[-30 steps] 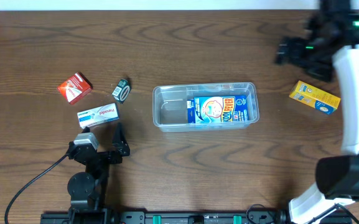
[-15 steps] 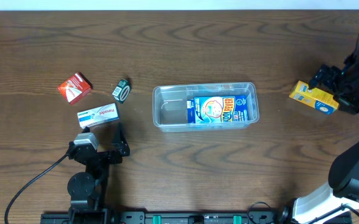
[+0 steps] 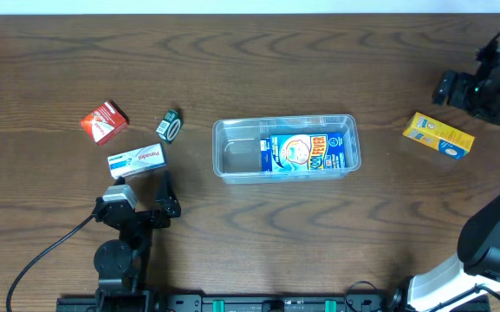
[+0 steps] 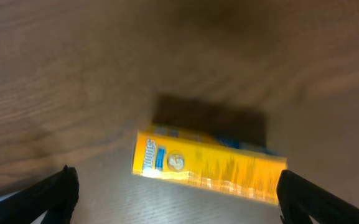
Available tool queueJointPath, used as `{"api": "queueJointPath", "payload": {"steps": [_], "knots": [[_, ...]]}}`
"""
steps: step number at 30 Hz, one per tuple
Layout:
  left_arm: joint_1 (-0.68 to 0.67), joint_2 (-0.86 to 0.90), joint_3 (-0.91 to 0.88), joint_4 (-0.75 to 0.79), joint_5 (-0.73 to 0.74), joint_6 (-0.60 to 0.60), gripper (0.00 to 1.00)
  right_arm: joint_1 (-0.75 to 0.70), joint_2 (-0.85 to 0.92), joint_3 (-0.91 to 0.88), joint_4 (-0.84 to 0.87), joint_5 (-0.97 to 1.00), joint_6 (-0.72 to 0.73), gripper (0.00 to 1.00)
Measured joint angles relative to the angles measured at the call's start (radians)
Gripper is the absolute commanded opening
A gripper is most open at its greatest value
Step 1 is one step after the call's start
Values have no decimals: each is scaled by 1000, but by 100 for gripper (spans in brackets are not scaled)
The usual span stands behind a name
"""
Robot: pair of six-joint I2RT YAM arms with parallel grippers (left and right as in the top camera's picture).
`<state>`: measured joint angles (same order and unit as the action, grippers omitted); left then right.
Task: Pack container
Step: 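Move the right gripper back right toward the yellow Woods' box, then grasp the yellow Woods' cough syrup box with the right gripper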
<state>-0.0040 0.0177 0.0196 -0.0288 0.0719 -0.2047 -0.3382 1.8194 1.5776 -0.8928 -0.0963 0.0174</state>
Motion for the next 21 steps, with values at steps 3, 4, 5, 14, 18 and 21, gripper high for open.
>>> {"api": "queueJointPath", "payload": {"steps": [3, 4, 5, 14, 18, 21], "knots": [[0, 0, 0, 0, 0, 0, 98, 0, 0, -53, 82, -21, -101, 99], [0, 0, 0, 0, 0, 0, 98, 0, 0, -75, 107, -25, -134, 99], [0, 0, 0, 0, 0, 0, 98, 0, 0, -93, 129, -28, -166, 99], [0, 0, 0, 0, 0, 0, 98, 0, 0, -237, 270, -36, -417, 99], [0, 0, 0, 0, 0, 0, 98, 0, 0, -311, 331, -18, -470, 99], [0, 0, 0, 0, 0, 0, 98, -1, 0, -367, 377, -5, -488, 99]]}}
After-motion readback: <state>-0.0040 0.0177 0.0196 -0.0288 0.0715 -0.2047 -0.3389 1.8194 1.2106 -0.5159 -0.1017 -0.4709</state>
